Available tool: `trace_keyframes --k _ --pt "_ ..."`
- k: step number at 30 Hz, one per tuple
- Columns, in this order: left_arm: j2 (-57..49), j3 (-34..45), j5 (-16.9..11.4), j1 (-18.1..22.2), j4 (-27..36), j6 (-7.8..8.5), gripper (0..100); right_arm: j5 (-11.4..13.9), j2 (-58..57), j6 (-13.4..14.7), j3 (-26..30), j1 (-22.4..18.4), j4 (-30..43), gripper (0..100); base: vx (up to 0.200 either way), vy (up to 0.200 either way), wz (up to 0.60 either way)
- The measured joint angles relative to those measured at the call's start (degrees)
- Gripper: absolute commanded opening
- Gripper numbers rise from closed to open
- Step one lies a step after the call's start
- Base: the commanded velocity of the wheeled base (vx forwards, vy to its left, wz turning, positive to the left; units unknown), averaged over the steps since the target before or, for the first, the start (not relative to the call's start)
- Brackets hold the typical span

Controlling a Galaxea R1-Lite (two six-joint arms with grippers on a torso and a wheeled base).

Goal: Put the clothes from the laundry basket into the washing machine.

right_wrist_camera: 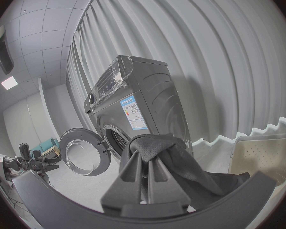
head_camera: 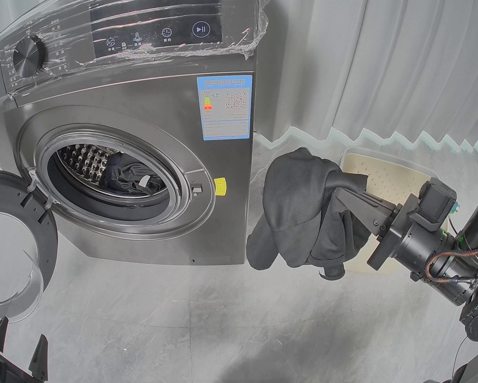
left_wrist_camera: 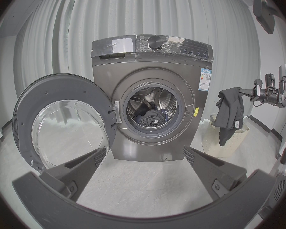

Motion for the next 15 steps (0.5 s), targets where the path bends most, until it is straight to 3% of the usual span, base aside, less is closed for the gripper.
trace_keyframes --k 10,15 --pt "0.0 0.0 -0.1 0.0 0.0 -0.09 100 0.0 0.1 0.0 0.0 0.1 0.0 0 -0.2 0.0 0.0" --pt "0.0 0.0 -0.2 0.0 0.0 -0.09 100 0.0 0.2 0.0 0.0 0.0 0.0 0 0.0 0.0 0.0"
